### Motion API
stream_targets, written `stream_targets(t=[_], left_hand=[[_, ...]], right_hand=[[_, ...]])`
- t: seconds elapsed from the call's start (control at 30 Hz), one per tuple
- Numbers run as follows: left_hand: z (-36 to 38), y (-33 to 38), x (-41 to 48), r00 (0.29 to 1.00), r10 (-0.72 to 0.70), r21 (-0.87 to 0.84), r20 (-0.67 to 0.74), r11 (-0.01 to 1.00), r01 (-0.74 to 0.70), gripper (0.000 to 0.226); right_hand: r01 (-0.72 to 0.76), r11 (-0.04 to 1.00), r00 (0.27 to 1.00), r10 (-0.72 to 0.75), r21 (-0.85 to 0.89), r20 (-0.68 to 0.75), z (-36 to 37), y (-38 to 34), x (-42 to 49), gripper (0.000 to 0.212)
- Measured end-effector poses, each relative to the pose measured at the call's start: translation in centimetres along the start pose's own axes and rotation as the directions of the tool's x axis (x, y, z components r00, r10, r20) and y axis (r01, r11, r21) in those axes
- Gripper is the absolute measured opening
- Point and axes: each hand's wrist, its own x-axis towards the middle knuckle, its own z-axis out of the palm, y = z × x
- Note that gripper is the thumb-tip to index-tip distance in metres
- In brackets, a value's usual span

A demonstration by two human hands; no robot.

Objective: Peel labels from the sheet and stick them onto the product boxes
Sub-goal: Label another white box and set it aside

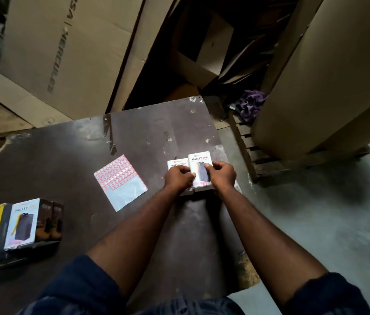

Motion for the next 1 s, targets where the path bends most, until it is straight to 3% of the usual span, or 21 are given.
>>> stream_targets(t=[0.17,0.5,0.7,0.77,0.87,1.0], left_hand=[[0.1,0.5,0.0,0.99,0.073,0.186,-0.117,0.981,-0.05,0.022],[0.7,-0.1,1.1,0.981,0.081,0.219,-0.175,0.975,-0.042,0.014],[0.5,-0.5,1.8,0.991,0.058,0.192,-0.118,0.981,-0.034,0.014],[0.1,-0.2,1.3,0.995,0.055,0.109,-0.081,0.993,-0.046,0.011],[-1.1,-0.2,-0.2,0.998,0.067,-0.154,0.004,0.986,-0.066,0.011],[-4.5,-1.7,-1.7,0.992,0.098,-0.223,-0.085,0.968,-0.115,0.011]], right_hand=[[-0.015,1.0,0.999,0.015,-0.011,0.033,0.6,0.3,0.4,0.033],[-0.077,0.996,0.996,0.079,-0.052,0.032,1.4,1.1,1.2,0.034],[-0.101,0.992,0.993,0.105,-0.073,0.053,1.5,0.9,1.6,0.038],[-0.118,0.989,0.99,0.124,-0.084,0.061,1.4,0.7,1.6,0.044],[-0.14,0.984,0.987,0.148,-0.105,0.064,1.3,0.5,1.5,0.049],[-0.138,0.978,0.989,0.143,-0.155,0.023,0.8,-0.1,0.5,0.044]])
